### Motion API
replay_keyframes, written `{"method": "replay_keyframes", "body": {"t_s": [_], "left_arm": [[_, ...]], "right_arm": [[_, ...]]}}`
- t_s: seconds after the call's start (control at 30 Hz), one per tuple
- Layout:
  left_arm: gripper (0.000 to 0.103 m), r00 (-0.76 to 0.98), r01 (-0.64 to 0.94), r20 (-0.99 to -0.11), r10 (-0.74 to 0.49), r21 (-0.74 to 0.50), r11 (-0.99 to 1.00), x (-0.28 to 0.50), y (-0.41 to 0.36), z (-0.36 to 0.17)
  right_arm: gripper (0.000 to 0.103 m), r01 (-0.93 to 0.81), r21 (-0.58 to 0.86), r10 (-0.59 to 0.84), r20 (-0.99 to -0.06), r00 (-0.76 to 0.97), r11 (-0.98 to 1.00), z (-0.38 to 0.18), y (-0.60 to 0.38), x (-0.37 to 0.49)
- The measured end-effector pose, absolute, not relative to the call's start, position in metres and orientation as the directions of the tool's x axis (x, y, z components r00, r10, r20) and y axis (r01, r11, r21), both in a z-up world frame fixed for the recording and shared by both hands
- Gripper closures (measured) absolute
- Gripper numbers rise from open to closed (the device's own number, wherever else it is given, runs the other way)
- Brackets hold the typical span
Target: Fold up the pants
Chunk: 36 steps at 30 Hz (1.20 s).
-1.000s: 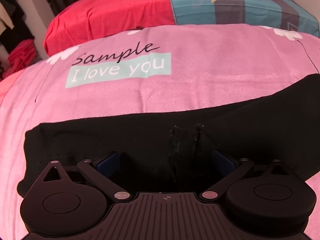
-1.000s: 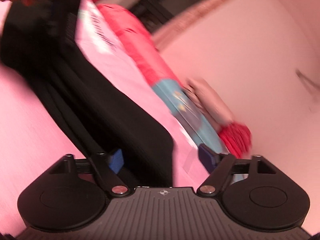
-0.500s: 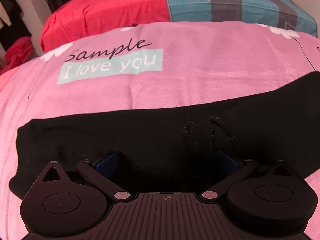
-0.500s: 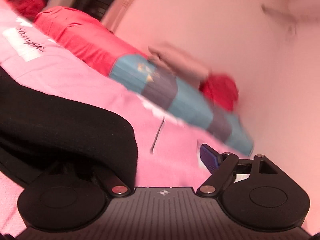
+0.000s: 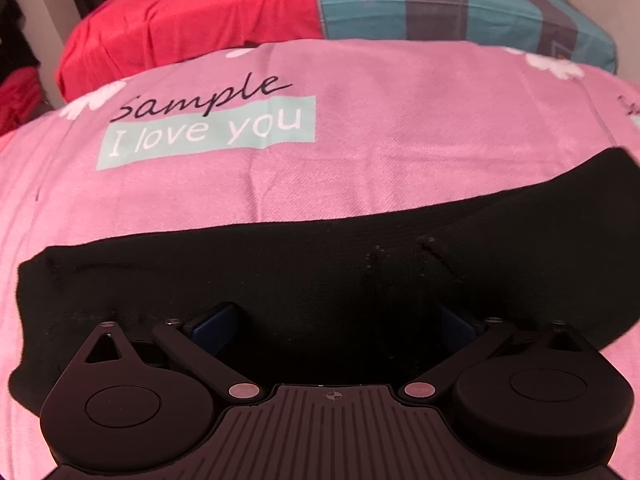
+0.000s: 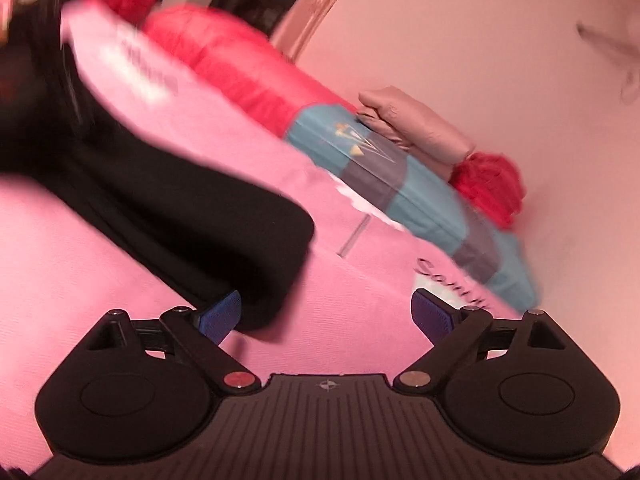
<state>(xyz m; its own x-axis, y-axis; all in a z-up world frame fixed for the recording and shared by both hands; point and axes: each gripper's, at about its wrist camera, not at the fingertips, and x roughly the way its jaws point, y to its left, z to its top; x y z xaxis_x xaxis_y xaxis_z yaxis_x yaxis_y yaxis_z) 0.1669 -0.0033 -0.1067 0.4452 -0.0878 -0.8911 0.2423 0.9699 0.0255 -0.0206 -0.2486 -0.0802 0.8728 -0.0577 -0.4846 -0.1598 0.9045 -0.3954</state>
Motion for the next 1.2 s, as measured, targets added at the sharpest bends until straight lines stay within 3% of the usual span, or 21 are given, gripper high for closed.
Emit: {"method": "replay_keyframes", "body": {"t_s": [0.2,0.23,0.3,0.4,0.5,0.53,0.57,0.6,0.7,0.77,0.93,1.1,1.2], "left_arm": [[0.000,0.482,0.263,-0.856,-0.186,-0.061,0.963,0.153,0.011,-0.074],[0.000,0.491,0.264,-0.849,-0.194,-0.067,0.962,0.151,0.014,-0.068],[0.000,0.511,0.260,-0.838,-0.194,-0.064,0.963,0.145,0.023,-0.058],[0.000,0.547,0.221,-0.820,-0.169,-0.054,0.974,0.137,0.046,-0.046],[0.000,0.551,0.118,-0.830,-0.091,-0.031,0.993,0.135,0.078,-0.044],[0.000,0.545,0.066,-0.837,-0.049,-0.016,0.998,0.134,0.091,-0.045],[0.000,0.537,0.012,-0.844,-0.006,0.000,1.000,0.134,0.105,-0.047],[0.000,0.522,-0.043,-0.852,0.043,0.024,0.999,0.133,0.118,-0.048],[0.000,0.484,-0.188,-0.854,0.192,0.113,0.976,0.127,0.160,-0.053],[0.000,0.457,-0.273,-0.854,0.249,0.132,0.953,0.120,0.189,-0.055],[0.000,0.403,-0.452,-0.859,0.314,0.111,0.885,0.097,0.253,-0.056],[0.000,0.372,-0.539,-0.858,0.354,0.110,0.835,0.063,0.295,-0.058],[0.000,0.356,-0.568,-0.861,0.363,0.109,0.816,0.044,0.309,-0.061]], "right_arm": [[0.022,-0.171,-0.173,0.071,-0.473,0.878,0.970,-0.060,-0.225,0.026],[0.021,-0.174,-0.152,0.076,-0.501,0.862,0.973,-0.068,-0.222,0.037],[0.021,-0.189,-0.155,0.035,-0.677,0.735,0.970,-0.096,-0.216,0.072],[0.023,-0.144,-0.135,0.025,-0.639,0.769,0.980,-0.090,-0.212,0.068],[0.014,-0.123,-0.064,0.060,-0.605,0.794,0.990,-0.079,-0.212,0.060],[0.012,-0.138,-0.053,0.071,-0.647,0.759,0.989,-0.084,-0.210,0.067],[0.012,-0.158,-0.075,0.058,-0.716,0.696,0.985,-0.094,-0.206,0.075],[0.011,-0.163,-0.125,0.023,-0.721,0.692,0.979,-0.097,-0.202,0.076],[0.017,-0.111,-0.193,-0.048,-0.667,0.744,0.975,-0.077,-0.184,0.073],[0.012,-0.129,-0.219,-0.032,-0.610,0.792,0.967,-0.064,-0.164,0.067],[0.010,-0.375,-0.235,0.177,-0.585,0.791,0.897,-0.060,-0.060,0.051],[0.011,-0.607,-0.373,0.349,-0.563,0.749,0.702,-0.088,0.069,0.019],[0.011,-0.657,-0.456,0.372,-0.567,0.734,0.601,-0.107,0.127,0.010]]}}
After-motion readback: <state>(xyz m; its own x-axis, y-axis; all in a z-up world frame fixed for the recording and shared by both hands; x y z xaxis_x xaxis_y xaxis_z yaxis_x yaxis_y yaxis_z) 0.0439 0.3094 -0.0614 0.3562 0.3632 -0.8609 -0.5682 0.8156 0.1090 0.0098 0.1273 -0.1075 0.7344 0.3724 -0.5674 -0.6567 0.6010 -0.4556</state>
